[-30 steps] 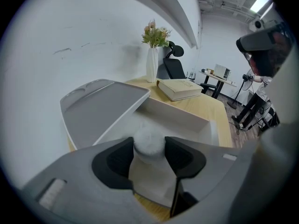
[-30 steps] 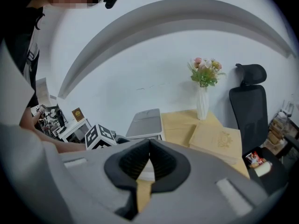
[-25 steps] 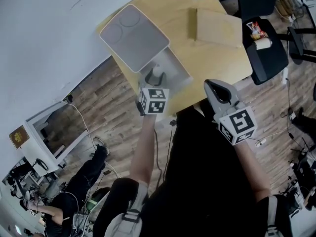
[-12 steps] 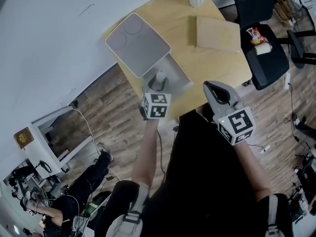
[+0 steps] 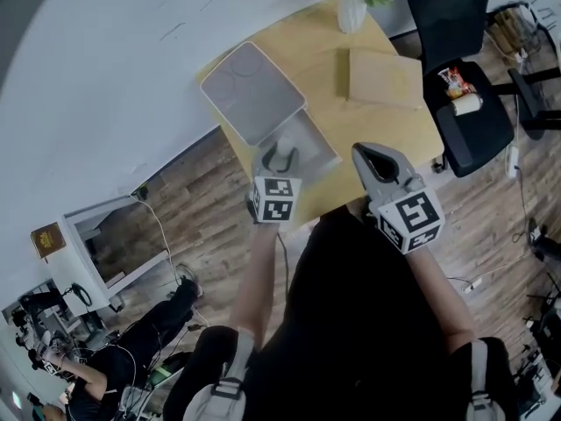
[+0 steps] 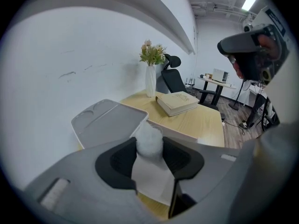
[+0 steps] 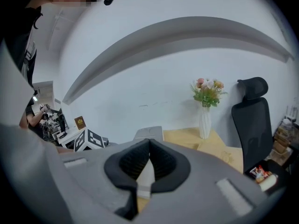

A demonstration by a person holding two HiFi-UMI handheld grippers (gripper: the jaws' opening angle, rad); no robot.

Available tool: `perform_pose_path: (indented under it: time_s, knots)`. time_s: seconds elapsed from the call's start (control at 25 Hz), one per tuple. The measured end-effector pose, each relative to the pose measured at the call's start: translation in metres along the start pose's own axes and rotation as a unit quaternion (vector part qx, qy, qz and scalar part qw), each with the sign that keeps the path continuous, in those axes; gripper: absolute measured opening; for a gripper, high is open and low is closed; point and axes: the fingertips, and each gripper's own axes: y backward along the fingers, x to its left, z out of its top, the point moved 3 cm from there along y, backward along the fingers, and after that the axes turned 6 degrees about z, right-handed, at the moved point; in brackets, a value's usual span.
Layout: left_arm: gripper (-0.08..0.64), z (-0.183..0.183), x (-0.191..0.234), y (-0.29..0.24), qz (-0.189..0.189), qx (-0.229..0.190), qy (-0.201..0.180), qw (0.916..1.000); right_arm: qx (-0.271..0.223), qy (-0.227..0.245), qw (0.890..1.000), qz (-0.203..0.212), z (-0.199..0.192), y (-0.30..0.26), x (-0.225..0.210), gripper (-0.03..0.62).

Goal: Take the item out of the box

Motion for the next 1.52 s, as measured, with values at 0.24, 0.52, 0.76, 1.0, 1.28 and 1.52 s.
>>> perform_pose_path:
  time_s: [0.24,0.52,0.76,1.0,1.28,1.52]
  knots:
    - [0.178,0.015,0.004,0.017,0.01,-0.018,-0.003,0.9998,-0.026,0.001,1.0,0.001,0.014,-0.002,-0.002,0.003]
    - [0.178,0.033,0.004,0.039,0.015,-0.045,0.004,0.9989,-0.038,-0.001,0.999,-0.003,0.027,-0.003,-0.01,0.003]
    - [0.178,0.054,0.006,0.064,0.023,-0.082,0.021,0.9962,-0.064,-0.002,0.998,-0.005,0.041,-0.004,-0.013,0.003]
    - [0.178,0.085,0.017,0.089,0.034,-0.132,0.046,0.9895,-0.076,0.015,0.997,0.005,0.056,-0.012,-0.009,0.002]
    - [0.178,0.116,0.031,0.118,0.041,-0.192,0.07,0.9781,-0.089,0.041,0.995,0.005,0.08,-0.012,-0.011,0.003]
    - [0.178,0.144,0.036,0.144,0.037,-0.242,0.083,0.966,-0.106,0.067,0.992,-0.007,0.102,-0.002,-0.012,0.003]
